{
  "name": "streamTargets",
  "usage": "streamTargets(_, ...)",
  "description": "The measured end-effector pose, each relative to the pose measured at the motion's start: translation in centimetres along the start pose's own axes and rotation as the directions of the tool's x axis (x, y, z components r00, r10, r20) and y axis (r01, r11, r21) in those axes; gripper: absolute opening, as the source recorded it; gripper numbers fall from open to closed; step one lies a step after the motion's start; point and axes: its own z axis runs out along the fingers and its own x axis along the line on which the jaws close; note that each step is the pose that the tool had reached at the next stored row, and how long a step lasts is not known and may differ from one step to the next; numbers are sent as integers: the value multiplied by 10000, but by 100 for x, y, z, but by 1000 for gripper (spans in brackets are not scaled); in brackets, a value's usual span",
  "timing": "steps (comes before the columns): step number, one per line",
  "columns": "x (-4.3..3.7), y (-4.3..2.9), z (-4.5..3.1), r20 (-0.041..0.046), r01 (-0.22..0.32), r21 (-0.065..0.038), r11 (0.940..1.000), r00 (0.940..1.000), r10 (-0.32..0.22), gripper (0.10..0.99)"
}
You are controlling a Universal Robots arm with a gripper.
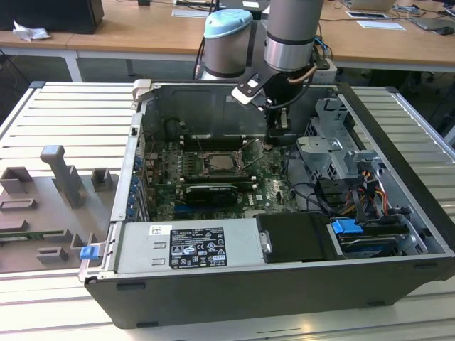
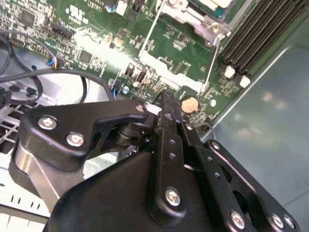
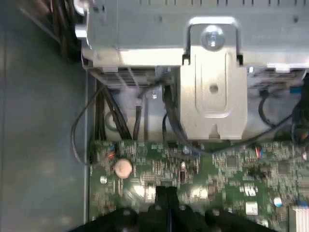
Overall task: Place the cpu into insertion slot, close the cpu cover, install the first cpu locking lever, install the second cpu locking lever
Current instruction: 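Close the cpu cover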
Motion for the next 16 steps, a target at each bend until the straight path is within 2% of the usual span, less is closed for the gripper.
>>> streamTargets(2,-16,-2,51,-1,23,3,10000,10000,-23,106)
streamTargets(5,-72,-5,69,-1,20,4,10000,10000,-20,106)
streamTargets(8,-78,-32,73,-1,20,5,10000,10000,-20,106)
streamTargets(16,-78,-44,76,-3,21,9,10000,10000,-21,106)
